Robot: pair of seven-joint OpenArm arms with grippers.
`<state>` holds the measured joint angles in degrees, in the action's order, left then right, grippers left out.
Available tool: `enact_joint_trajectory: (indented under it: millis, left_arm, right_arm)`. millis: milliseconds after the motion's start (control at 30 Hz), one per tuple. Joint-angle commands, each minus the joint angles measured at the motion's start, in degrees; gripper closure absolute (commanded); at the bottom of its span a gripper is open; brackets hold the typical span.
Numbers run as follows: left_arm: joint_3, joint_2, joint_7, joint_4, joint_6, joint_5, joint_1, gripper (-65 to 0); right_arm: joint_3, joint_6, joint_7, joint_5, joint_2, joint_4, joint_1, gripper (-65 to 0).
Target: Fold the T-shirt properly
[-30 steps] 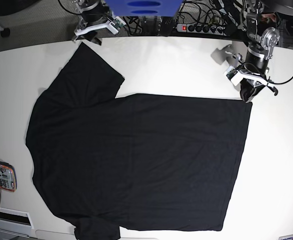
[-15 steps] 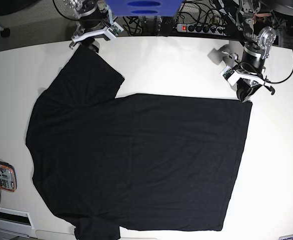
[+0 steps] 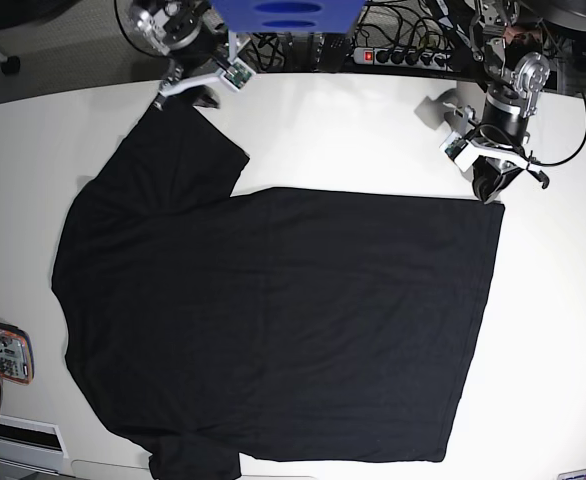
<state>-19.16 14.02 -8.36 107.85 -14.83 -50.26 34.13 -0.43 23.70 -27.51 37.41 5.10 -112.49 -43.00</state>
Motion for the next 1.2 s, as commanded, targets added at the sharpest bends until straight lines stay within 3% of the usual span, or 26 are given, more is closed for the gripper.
enact_joint_trajectory:
  millis: [0,167,267,833,1000,1167]
  left_arm:
    - [-0.4,0.53,-0.65,0.85,1.16,0.11,0.11,-5.8]
    - [-0.4,0.53,-0.56,0.85,1.16,0.11,0.2,-5.8]
    - [-0.31,0.44,-0.74,0.85,1.16,0.11,0.46,-5.8]
    - [-0.4,0.44,-0.56,0.85,1.16,0.11,0.46,-5.8]
    - [-0.4,-0.18,-0.56,0.85,1.16,0.11,0.55,-5.8]
    - [-0.23,-0.79,-0.56,0.85,1.16,0.11,0.38,-5.8]
  right_arm:
    - [0.82,-10.12,0.39,3.87,0.83,-0.35,3.66,-34.6]
    - [0.73,-10.03,-0.93,3.87,3.64,-0.52,2.87,-34.6]
    - [0.38,-9.95,-0.32,4.22,4.17,-1.05,-1.96,-34.6]
    - [5.48,-10.12,13.48,3.78,4.0,-1.23,-11.19,-34.6]
    - [9.09,-10.21,17.35,-3.25,3.91,-1.23,-11.55,-34.6]
    - [10.14,-10.21,17.44,-5.01,4.08,-1.14,-10.93,-34.6]
